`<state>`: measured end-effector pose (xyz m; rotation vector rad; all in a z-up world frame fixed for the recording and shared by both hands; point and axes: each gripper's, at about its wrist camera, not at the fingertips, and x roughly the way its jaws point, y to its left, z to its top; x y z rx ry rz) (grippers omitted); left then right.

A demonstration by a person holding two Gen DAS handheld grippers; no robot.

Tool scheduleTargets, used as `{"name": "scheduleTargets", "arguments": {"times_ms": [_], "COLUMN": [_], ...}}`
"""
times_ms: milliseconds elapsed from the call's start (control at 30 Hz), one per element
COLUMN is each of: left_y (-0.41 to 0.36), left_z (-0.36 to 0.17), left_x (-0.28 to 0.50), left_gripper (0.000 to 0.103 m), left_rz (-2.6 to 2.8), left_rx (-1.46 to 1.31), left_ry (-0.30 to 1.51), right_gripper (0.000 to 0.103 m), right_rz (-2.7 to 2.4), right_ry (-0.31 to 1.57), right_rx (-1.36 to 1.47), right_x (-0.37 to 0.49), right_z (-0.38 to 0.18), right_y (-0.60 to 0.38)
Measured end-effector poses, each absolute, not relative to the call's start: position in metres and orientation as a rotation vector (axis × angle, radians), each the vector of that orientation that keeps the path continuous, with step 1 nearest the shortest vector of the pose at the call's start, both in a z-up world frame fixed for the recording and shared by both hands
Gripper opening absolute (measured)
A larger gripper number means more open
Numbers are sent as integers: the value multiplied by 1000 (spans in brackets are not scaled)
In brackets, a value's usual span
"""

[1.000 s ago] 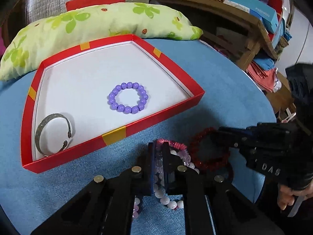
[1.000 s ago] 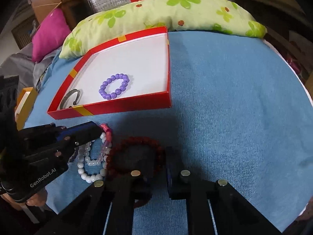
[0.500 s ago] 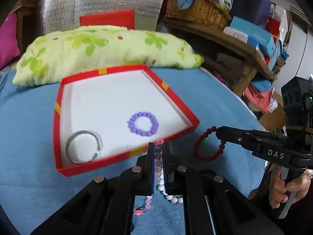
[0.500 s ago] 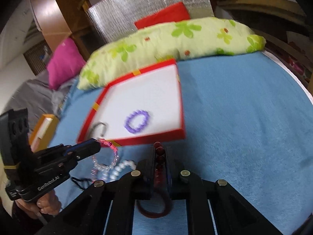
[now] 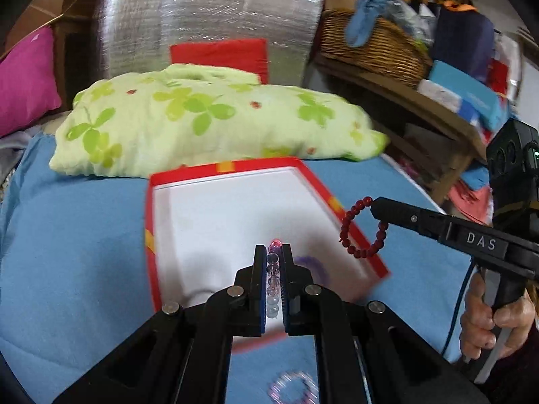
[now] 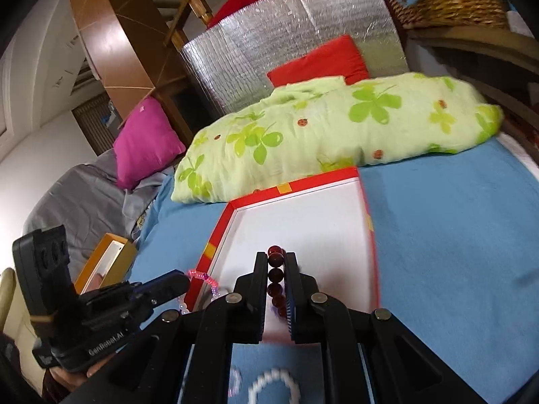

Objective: Organize jewelry
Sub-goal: 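Carry both bracelets into the red tray with both tools, then open both tools to drop the bracelets in the tray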

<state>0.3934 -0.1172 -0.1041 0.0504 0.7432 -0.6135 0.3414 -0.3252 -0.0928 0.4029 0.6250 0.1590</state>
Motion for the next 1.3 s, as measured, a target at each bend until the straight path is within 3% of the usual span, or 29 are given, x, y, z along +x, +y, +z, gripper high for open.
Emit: {"name": "scheduleTargets", "arguments": {"times_ms": [333, 733, 800, 900, 967, 1067, 1300], "left_y": [-116, -136, -136, -137, -137, -137, -137], "left_z": [-138, -167, -163, -154, -147, -140, -129], "left_x": [464, 475, 473, 465, 460, 453, 443], "left_gripper": [7, 9, 22, 35, 35, 37, 38], "left_rz": [-484, -362, -332, -311, -303, -297, -292], "left_rx": [73, 272, 289, 313, 324, 334, 331], "left_ry": [793, 808, 794, 750, 723, 694, 666], "right_gripper": [11, 13, 14, 14, 14, 23, 24], "right_rz": [177, 40, 13, -8, 2, 9, 19], "right_ry": [726, 837, 851, 861, 859, 858, 838], "right_rx": [449, 462, 460, 446, 436, 403, 391], "right_x": [439, 466, 466, 464, 461, 455, 442], "right_z": [-130, -163, -165, -164, -161, -156, -145], "right_y": [-311, -333, -339, -341, -340, -335, -335]}}
